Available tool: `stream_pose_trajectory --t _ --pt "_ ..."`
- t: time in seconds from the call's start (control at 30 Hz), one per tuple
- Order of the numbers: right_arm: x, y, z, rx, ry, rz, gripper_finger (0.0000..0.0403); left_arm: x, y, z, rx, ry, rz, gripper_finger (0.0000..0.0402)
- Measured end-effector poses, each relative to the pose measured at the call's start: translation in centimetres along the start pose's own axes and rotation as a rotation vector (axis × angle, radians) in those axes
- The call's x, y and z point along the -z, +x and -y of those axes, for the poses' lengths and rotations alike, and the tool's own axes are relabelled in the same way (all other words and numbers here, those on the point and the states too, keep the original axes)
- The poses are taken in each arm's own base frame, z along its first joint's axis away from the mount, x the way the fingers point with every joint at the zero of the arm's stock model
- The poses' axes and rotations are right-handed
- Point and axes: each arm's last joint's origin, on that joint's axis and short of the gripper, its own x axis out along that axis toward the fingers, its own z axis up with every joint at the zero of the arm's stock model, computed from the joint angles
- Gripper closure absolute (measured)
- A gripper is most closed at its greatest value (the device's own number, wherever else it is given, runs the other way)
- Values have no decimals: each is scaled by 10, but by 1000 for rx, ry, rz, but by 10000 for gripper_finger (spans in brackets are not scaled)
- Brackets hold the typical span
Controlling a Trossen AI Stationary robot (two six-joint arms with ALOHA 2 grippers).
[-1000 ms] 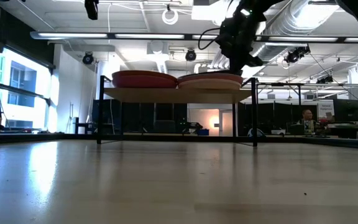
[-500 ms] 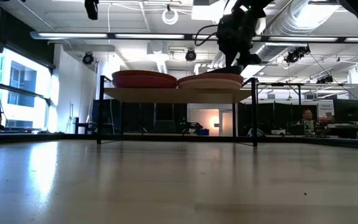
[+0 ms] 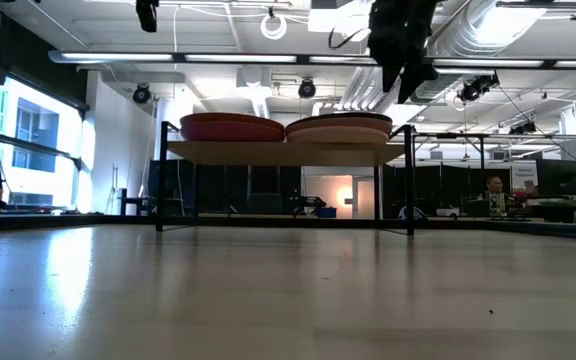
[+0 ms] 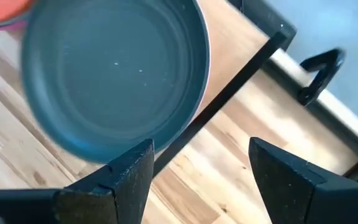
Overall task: Place and stack plates onto a shelf
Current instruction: Return to Home Position
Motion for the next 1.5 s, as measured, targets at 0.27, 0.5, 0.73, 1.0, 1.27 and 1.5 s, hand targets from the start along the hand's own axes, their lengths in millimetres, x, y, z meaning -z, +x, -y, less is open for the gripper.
stream_pose_trajectory --t 0.27,0.5,0.73,1.0,1.27,1.5 --pt "47 -42 -8 -92 -74 257 160 0 0 -1 -17 10 8 250" --pt "124 -24 -22 -307 -44 414 160 -1 0 -1 -51 78 21 250" --pt "173 -4 -48 -619 -27 660 160 -1 0 -1 -51 103 22 250" --pt "186 7 -81 -818 -169 1064 160 -1 0 -2 -52 106 20 250" --pt "186 10 -100 -851 -246 1028 160 0 0 -1 -31 2 12 250" --pt "186 -2 -107 -869 -265 1000 160 4 -1 8 27 -12 -17 250"
